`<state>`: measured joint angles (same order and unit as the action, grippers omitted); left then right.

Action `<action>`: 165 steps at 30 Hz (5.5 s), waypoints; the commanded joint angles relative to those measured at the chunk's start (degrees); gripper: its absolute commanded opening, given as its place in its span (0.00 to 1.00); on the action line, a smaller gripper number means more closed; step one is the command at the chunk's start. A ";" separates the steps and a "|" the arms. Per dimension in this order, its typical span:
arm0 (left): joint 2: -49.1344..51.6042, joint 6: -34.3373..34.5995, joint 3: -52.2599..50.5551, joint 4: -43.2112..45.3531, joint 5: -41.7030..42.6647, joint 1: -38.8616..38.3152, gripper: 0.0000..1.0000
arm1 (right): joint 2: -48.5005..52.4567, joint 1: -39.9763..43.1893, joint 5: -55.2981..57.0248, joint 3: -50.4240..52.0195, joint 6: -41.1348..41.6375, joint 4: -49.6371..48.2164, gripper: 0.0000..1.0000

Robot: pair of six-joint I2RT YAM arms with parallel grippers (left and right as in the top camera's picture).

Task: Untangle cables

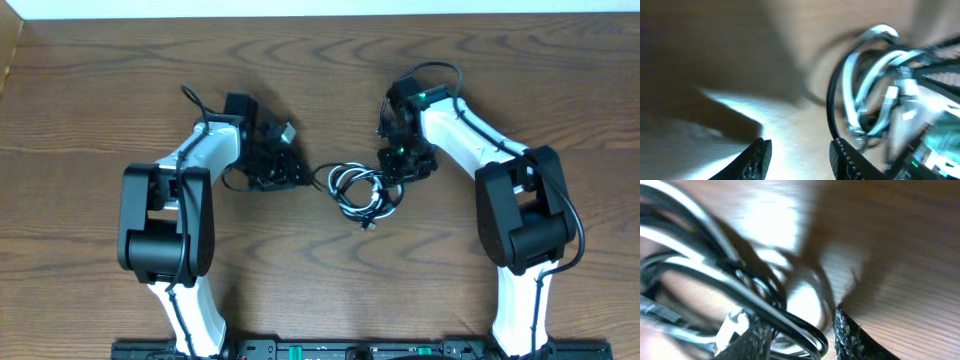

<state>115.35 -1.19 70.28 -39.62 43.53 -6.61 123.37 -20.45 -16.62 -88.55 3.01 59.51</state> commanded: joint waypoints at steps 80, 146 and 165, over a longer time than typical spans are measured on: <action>-20.63 -5.57 5.60 0.11 -7.63 -14.25 0.08 | 0.92 6.78 -32.79 -0.24 -20.94 1.84 0.43; -20.74 22.71 5.33 27.04 13.33 -8.13 0.07 | 0.92 10.32 -64.26 -0.24 -27.10 -5.66 0.48; -20.74 18.80 5.27 18.56 6.34 -8.20 0.08 | 0.92 14.12 -56.50 -0.24 -18.99 -5.84 0.46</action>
<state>94.80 19.44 75.11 -20.38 50.09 -15.09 123.63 -6.26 -75.18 -88.55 -19.11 53.82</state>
